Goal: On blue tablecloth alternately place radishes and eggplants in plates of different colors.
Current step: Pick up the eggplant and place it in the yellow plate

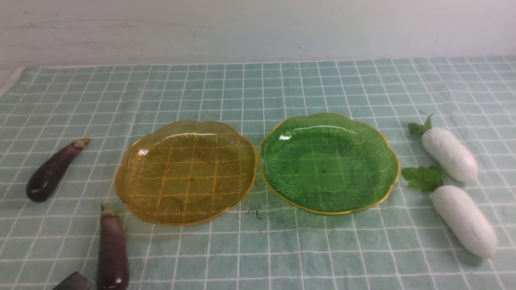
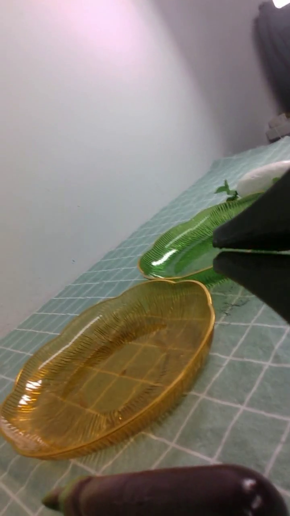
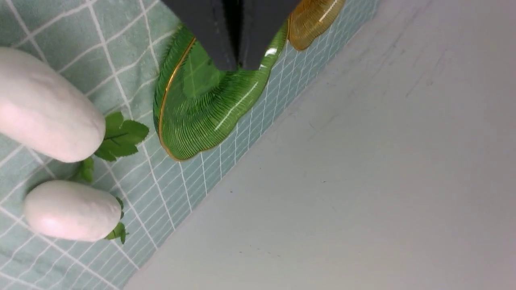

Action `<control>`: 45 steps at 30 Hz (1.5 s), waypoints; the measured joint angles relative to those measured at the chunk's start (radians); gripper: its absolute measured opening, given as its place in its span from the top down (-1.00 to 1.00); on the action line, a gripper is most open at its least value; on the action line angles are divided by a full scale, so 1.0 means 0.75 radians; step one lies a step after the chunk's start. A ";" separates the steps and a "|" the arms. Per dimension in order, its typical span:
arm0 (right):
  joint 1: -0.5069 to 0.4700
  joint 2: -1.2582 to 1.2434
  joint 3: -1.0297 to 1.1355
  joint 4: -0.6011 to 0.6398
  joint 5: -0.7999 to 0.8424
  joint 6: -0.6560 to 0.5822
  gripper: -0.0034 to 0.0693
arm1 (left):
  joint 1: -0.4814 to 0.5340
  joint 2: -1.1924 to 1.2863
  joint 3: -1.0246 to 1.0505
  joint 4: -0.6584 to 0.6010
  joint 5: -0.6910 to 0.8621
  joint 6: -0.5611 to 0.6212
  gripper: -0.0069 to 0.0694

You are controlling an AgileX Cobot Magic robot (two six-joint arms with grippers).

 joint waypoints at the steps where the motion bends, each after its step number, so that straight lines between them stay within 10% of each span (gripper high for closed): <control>1: 0.000 0.000 0.000 0.001 -0.030 -0.008 0.95 | 0.000 0.000 -0.001 -0.017 -0.006 0.007 0.84; 12: 0.000 0.182 -0.406 -0.154 -0.008 -0.394 0.95 | 0.000 0.242 -0.390 -0.012 0.086 0.275 0.84; 22: 0.000 0.803 -0.766 -0.478 0.727 -0.496 0.95 | 0.000 1.143 -0.780 0.606 0.796 0.260 0.84; 35: 0.000 1.225 -0.919 -0.667 0.977 -0.481 0.95 | 0.000 1.956 -1.300 1.218 0.972 -0.120 0.79; 45: 0.000 1.225 -0.919 -0.645 0.993 -0.479 0.95 | 0.000 2.151 -1.358 1.379 0.900 -0.319 0.12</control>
